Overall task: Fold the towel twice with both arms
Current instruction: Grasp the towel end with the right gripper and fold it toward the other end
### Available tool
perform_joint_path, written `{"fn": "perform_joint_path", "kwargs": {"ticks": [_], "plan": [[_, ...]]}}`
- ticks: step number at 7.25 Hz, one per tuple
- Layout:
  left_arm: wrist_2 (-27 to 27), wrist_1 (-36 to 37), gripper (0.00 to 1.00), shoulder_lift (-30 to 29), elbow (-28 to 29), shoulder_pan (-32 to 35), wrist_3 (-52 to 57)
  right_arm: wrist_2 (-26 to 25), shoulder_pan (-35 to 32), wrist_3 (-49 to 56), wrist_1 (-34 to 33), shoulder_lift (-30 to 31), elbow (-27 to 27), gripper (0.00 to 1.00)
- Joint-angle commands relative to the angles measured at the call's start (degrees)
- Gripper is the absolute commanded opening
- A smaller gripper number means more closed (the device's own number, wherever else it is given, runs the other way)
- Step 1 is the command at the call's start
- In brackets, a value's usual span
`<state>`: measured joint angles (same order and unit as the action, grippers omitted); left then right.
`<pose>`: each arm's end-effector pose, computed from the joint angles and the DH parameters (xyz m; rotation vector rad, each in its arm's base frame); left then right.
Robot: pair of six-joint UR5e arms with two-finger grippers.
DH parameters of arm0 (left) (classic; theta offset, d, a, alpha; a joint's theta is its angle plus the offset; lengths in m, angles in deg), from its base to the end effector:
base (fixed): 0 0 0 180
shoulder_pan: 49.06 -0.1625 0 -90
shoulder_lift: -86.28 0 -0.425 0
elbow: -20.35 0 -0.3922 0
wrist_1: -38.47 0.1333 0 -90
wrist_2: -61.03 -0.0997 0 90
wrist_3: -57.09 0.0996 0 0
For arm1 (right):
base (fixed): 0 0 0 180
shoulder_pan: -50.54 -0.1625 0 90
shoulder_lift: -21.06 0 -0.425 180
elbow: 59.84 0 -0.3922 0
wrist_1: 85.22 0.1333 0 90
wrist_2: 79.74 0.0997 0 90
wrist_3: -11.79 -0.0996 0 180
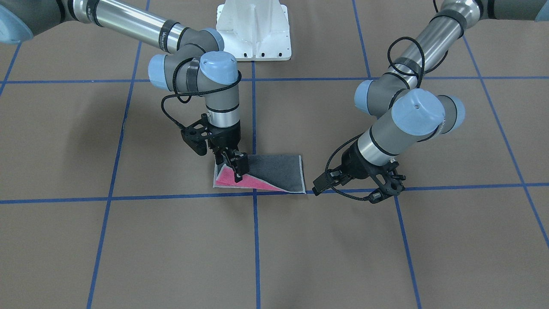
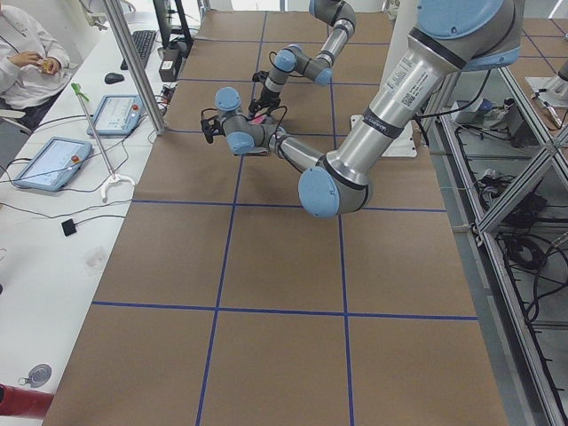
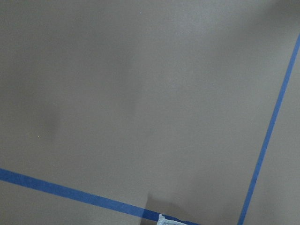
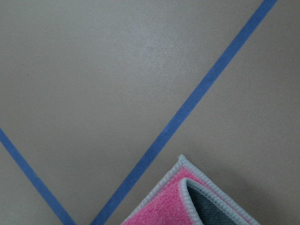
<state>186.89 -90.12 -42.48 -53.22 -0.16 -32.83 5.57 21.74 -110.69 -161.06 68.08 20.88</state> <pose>0.4351 -0.6128 0.2970 -0.0888 1.1726 -0.4204 -0.5948 -0.4884 0.2485 0.0527 -0.8788 1.0377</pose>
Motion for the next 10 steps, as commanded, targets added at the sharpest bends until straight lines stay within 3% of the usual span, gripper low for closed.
{"fn": "perform_joint_path", "kwargs": {"ticks": [1, 5, 7, 10], "plan": [[0.00, 0.00, 1.00, 0.08, 0.00, -0.03, 0.01, -1.29, -0.21, 0.13, 0.08, -0.70, -2.57, 0.96], [0.00, 0.00, 1.00, 0.08, 0.00, -0.12, 0.01, -1.29, -1.00, 0.23, 0.17, -2.01, -2.93, 0.93], [0.00, 0.00, 1.00, 0.08, 0.00, -0.12, 0.01, -2.08, -1.18, -0.39, 7.85, -2.11, -7.04, 0.93], [0.00, 0.00, 1.00, 0.08, 0.00, -0.12, 0.01, -1.73, -6.34, -0.39, 8.17, -2.02, -7.42, 0.91]]}}
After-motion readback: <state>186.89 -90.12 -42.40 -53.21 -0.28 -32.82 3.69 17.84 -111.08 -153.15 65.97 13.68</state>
